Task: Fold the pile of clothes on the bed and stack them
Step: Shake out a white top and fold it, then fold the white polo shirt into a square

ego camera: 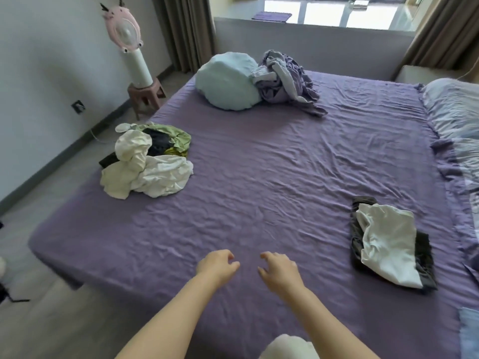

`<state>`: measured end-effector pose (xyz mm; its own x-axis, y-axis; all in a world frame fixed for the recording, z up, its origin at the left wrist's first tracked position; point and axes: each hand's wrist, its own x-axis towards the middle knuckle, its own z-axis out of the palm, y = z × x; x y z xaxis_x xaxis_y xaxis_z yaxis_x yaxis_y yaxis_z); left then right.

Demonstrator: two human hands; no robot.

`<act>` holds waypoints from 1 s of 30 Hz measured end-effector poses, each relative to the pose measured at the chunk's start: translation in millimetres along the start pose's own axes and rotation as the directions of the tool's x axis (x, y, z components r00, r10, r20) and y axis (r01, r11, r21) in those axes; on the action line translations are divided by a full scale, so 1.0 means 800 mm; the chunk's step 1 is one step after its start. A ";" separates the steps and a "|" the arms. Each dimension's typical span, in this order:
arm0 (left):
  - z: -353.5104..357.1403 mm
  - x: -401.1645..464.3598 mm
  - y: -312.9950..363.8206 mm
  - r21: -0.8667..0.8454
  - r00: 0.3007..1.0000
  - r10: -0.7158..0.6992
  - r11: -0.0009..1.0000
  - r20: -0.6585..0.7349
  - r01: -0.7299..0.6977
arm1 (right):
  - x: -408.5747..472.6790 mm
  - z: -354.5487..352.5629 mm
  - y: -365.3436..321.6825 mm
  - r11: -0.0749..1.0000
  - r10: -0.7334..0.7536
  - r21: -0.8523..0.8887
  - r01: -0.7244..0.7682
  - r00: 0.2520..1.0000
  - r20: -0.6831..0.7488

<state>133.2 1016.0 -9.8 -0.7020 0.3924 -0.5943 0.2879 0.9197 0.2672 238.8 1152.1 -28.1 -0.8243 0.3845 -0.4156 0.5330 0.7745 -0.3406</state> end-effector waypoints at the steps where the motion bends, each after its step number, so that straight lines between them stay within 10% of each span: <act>1: -0.009 -0.010 -0.023 -0.019 1.000 -0.004 1.000 -0.011 0.004 | -0.005 0.003 -0.023 1.000 -0.012 -0.013 0.012 1.000 -0.006; 16: -0.076 -0.169 -0.402 -0.187 0.973 -0.188 0.969 -0.135 0.162 | -0.085 0.113 -0.352 0.975 -0.186 -0.116 0.189 0.982 0.038; 30: -0.147 -0.121 -0.496 -0.205 0.950 -0.248 0.956 -0.188 0.209 | 0.016 0.120 -0.457 0.820 -0.373 -0.431 0.376 0.923 0.097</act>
<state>10.5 611.1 30.8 -0.8608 0.1419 -0.4888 -0.0049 0.9580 0.2868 51.8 825.3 10.0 -0.9408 0.0175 -0.3384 0.0445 0.9964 -0.0724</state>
